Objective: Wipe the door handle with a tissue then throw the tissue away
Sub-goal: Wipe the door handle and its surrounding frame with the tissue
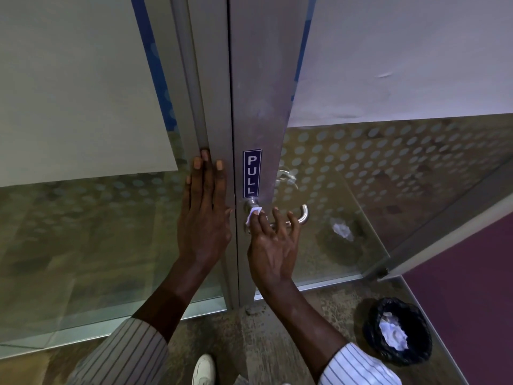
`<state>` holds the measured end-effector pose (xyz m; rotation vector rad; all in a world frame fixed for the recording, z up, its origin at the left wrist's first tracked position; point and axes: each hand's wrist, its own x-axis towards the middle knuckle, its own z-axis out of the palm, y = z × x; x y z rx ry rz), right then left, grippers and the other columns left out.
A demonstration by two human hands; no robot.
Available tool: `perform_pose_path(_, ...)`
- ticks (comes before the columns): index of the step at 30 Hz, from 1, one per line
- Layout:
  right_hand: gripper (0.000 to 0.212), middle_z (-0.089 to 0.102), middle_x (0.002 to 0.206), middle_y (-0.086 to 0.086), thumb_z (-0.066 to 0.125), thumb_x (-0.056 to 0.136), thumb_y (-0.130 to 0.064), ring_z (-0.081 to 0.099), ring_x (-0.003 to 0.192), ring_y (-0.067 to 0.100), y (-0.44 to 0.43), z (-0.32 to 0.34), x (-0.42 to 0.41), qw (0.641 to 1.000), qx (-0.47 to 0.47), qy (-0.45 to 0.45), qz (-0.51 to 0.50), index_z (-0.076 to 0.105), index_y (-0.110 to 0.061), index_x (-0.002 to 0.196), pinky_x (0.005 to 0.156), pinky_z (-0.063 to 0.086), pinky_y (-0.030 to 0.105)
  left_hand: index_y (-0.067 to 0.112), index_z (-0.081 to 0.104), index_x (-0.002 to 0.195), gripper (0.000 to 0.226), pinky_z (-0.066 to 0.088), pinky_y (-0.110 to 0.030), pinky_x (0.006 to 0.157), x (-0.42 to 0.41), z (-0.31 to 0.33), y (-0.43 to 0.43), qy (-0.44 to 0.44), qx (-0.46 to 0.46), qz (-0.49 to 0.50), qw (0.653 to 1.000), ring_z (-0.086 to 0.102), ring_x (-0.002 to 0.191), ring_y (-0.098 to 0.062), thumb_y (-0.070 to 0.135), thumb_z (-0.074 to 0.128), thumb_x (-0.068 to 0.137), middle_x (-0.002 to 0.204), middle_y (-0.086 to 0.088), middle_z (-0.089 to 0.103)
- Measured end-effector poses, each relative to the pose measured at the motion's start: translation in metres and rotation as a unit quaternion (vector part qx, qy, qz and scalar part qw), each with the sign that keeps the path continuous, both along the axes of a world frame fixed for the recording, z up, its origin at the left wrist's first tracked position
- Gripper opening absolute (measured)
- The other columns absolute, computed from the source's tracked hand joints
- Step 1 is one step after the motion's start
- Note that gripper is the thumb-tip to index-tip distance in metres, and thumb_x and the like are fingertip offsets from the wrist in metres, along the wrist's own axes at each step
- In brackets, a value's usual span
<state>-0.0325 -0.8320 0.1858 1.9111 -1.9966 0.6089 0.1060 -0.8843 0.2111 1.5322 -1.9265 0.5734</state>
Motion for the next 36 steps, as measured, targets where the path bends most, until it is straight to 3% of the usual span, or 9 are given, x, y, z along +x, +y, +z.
perform_pose_path(7,0.043,0.080,0.122,-0.001,0.071,0.089,-0.011,0.068,0.128,0.036,0.008,-0.001,-0.019,0.999,-0.025,0.026,0.034,0.075,-0.017,0.131,0.113,0.046,0.054,0.011,-0.011,0.176,0.137,-0.012,-0.035,0.142,-0.002,0.000,0.001,0.010,-0.002,-0.004,1.000,-0.025,0.173,-0.025,0.028,0.090,0.086,0.184,-0.010,-0.025)
perform_pose_path(16,0.040,0.073,0.140,0.006,0.072,0.093,-0.006,0.057,0.144,0.039,0.014,-0.010,-0.089,0.997,-0.065,-0.032,-0.042,0.074,-0.014,0.132,0.113,0.043,0.052,0.010,-0.010,0.176,0.133,-0.011,-0.036,0.143,0.000,0.000,0.000,-0.001,0.000,-0.009,1.000,-0.025,0.173,-0.027,0.025,0.089,0.089,0.184,-0.012,-0.025)
perform_pose_path(19,0.034,0.074,0.138,0.008,0.072,0.097,-0.013,0.062,0.139,0.035,0.007,-0.005,-0.086,0.992,-0.043,-0.109,-0.054,0.074,-0.014,0.131,0.105,0.047,0.047,0.009,-0.011,0.176,0.133,-0.010,-0.037,0.143,-0.001,-0.001,0.000,0.001,0.004,-0.008,1.000,-0.025,0.173,-0.028,0.023,0.089,0.089,0.184,-0.013,-0.025)
perform_pose_path(21,0.031,0.078,0.129,0.011,0.072,0.098,-0.015,0.073,0.121,0.035,0.001,0.001,-0.082,0.965,-0.040,-0.246,-0.087,0.077,-0.015,0.128,0.095,0.056,0.044,0.009,-0.012,0.176,0.134,-0.011,-0.037,0.143,-0.001,-0.001,0.000,0.000,0.003,-0.007,1.000,-0.025,0.173,-0.028,0.025,0.089,0.089,0.184,-0.013,-0.026)
perform_pose_path(23,0.024,0.084,0.108,0.011,0.071,0.101,-0.022,0.078,0.100,0.032,-0.006,0.008,-0.080,0.889,-0.036,-0.437,-0.130,0.082,-0.015,0.121,0.089,0.060,0.043,0.009,-0.012,0.176,0.135,-0.011,-0.037,0.143,-0.001,-0.001,0.000,-0.001,0.001,-0.006,1.000,-0.025,0.173,-0.028,0.025,0.089,0.088,0.183,-0.013,-0.026)
perform_pose_path(25,0.021,0.084,0.091,0.005,0.071,0.101,-0.022,0.076,0.090,0.021,-0.015,0.011,-0.082,0.771,-0.038,-0.618,-0.146,0.083,-0.012,0.114,0.090,0.058,0.039,0.009,-0.011,0.176,0.135,-0.012,-0.037,0.143,-0.002,-0.002,0.000,0.001,-0.001,-0.006,1.000,-0.024,0.173,-0.029,0.023,0.090,0.088,0.184,-0.013,-0.025)
perform_pose_path(28,0.024,0.083,0.105,0.015,0.067,0.104,-0.016,0.073,0.091,0.019,-0.021,0.010,-0.083,0.571,-0.022,-0.811,-0.129,0.081,-0.002,0.116,0.093,0.058,0.040,0.009,-0.009,0.177,0.137,-0.012,-0.036,0.143,-0.003,-0.003,-0.001,0.005,-0.006,0.000,1.000,-0.022,0.174,-0.029,0.022,0.092,0.085,0.185,-0.014,-0.022)
perform_pose_path(32,0.027,0.085,0.107,0.007,0.057,0.108,-0.020,0.080,0.099,0.016,-0.010,0.003,-0.071,0.423,0.047,-0.902,-0.079,0.081,-0.011,0.116,0.096,0.057,0.033,0.009,-0.008,0.177,0.136,-0.011,-0.037,0.143,-0.003,-0.004,-0.002,0.003,-0.006,0.002,1.000,-0.021,0.174,-0.030,0.023,0.090,0.085,0.185,-0.014,-0.020)
perform_pose_path(36,0.031,0.085,0.095,0.006,0.044,0.111,-0.010,0.074,0.104,0.022,-0.003,-0.007,-0.045,0.293,0.040,-0.954,-0.054,0.071,-0.006,0.125,0.107,0.052,0.038,0.010,-0.008,0.177,0.133,-0.009,-0.036,0.143,-0.003,-0.001,0.002,0.009,-0.002,-0.005,1.000,-0.021,0.175,-0.028,0.019,0.088,0.085,0.185,-0.013,-0.020)
